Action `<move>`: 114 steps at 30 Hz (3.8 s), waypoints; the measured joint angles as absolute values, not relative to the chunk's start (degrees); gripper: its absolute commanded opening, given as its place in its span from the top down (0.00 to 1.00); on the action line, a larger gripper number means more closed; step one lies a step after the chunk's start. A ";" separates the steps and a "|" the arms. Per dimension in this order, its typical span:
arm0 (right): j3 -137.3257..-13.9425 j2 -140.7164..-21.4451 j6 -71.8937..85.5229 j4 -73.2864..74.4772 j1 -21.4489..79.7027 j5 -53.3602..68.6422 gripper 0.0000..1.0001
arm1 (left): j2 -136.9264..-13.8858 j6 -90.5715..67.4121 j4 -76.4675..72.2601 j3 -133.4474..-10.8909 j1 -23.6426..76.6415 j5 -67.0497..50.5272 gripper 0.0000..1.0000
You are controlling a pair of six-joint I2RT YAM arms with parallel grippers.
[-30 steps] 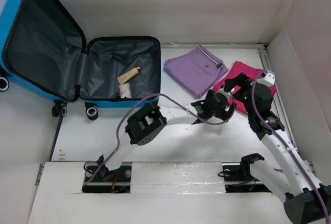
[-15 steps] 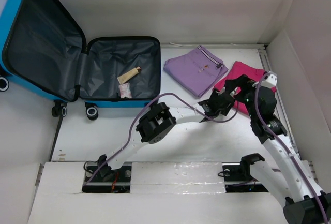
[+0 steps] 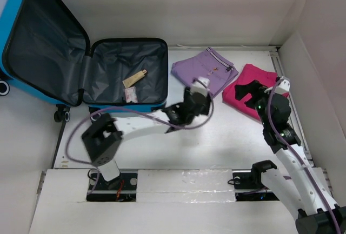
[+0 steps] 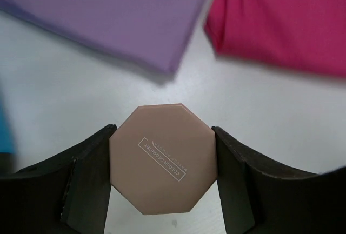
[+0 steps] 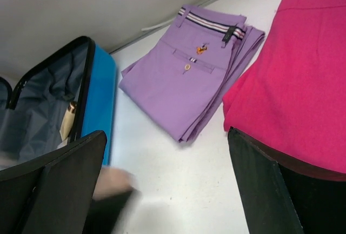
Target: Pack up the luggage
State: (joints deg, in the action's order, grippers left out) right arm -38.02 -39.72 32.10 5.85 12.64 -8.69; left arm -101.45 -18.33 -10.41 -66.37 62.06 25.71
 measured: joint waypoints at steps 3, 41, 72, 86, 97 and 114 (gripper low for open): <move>-36.95 -40.40 32.10 5.15 12.64 -6.63 0.00 | -90.30 -19.75 -11.92 -64.82 56.82 29.08 0.46; -33.63 -41.12 32.16 0.99 15.84 -7.18 0.76 | -99.15 -42.48 -15.38 -75.11 50.19 30.37 0.07; -32.86 -35.59 32.80 1.19 15.84 -10.68 0.37 | -133.80 -75.00 2.24 -100.14 40.36 20.97 0.95; -32.86 -33.89 32.80 1.98 15.84 -10.68 0.37 | -136.49 -58.92 1.87 -107.79 35.88 10.94 1.00; -32.86 -37.08 32.82 2.22 15.84 -8.93 0.37 | -127.57 -36.34 14.17 -122.30 22.61 -1.10 1.00; -32.86 -35.03 32.77 2.31 15.84 -6.59 0.37 | -108.71 -32.08 14.61 -93.80 -5.39 -2.55 1.00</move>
